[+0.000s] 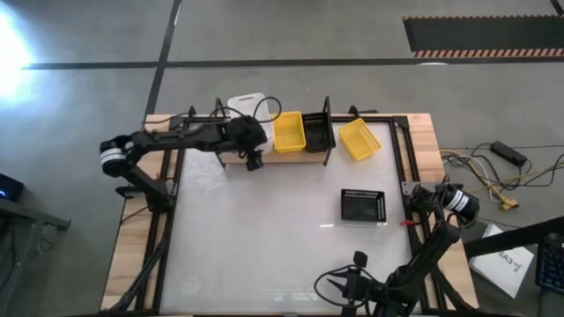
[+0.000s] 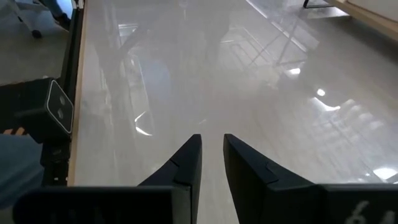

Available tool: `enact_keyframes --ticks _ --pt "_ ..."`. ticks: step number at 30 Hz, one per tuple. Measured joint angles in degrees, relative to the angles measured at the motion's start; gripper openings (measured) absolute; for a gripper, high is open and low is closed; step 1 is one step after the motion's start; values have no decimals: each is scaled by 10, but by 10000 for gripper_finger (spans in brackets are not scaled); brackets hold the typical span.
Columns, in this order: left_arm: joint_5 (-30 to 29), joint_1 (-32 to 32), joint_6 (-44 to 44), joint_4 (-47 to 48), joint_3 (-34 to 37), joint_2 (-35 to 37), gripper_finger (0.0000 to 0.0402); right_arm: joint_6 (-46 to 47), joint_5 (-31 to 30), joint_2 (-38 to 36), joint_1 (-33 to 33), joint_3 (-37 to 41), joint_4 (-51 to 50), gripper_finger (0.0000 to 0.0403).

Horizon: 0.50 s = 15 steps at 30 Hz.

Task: Stack baskets on shelf by color
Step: Stack the white bin on top of the white bin on the shelf

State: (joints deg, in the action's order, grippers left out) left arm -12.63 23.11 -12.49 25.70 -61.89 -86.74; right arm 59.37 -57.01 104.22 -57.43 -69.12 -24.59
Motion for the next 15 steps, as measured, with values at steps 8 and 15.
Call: enact_keyframes --ticks 8,15 --pt "-11 0 -7 62 0 8 57 0 0 0 1 0 0 59" --pt "-9 2 -28 122 0 43 20 1 0 0 1 0 0 59"
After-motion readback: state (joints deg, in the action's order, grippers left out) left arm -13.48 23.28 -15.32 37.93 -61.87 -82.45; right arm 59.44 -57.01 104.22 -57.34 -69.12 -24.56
